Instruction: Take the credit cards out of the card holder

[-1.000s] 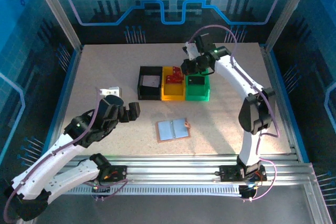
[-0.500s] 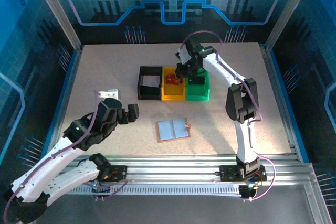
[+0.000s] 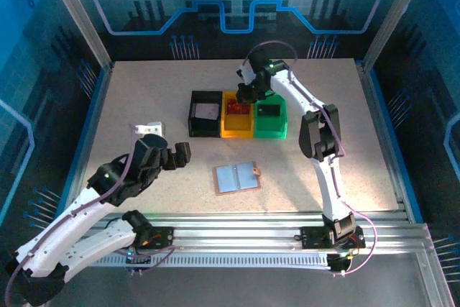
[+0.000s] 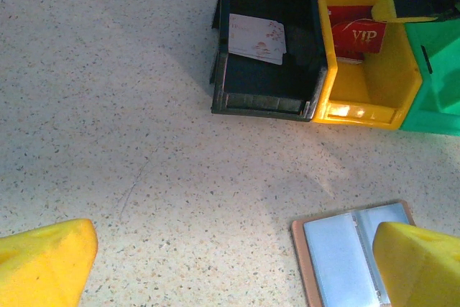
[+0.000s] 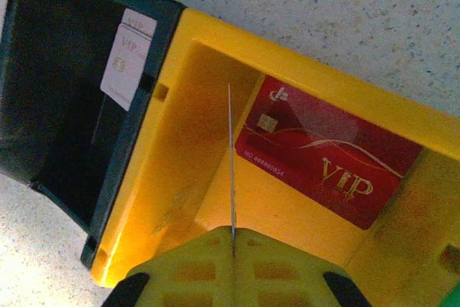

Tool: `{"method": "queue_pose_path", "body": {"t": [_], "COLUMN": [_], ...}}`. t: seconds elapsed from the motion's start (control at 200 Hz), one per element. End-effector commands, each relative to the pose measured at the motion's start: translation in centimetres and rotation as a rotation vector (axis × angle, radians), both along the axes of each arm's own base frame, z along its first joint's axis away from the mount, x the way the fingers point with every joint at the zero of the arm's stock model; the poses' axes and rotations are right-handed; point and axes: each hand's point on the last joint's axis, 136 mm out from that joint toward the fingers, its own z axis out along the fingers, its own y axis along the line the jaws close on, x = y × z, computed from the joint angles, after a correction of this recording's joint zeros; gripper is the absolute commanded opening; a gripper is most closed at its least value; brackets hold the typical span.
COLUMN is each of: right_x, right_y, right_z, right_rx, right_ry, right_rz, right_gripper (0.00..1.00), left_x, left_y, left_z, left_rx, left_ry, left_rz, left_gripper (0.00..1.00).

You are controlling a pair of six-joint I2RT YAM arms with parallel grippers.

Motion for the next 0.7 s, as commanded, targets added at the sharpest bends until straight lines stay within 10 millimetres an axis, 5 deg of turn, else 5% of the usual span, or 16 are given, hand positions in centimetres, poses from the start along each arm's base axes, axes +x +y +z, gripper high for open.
{"method": "queue_pose_path", "body": {"t": [0.0, 0.615, 0.695], "right_x": [0.1, 1.4, 1.5], "right_y": [-0.1, -1.2, -1.4], "right_z": [-0.4, -2.5, -2.5], "right_rx": [0.017, 0.010, 0.004], "right_ry": [0.049, 0.085, 0.081], "right_rz": [-0.015, -0.071, -0.076], "right_gripper": [0.00, 0.00, 0.07], "left_x": [0.2, 0.1, 0.1], "left_y": [0.2, -0.1, -0.1], "left_z": [-0.3, -0.7, -0.8], "left_rx": [0.004, 0.006, 0.008], "left_ry": [0.002, 0.020, 0.022], "left_rz": [0.011, 0.002, 0.000], "left_gripper": [0.99, 0.99, 0.99]}}
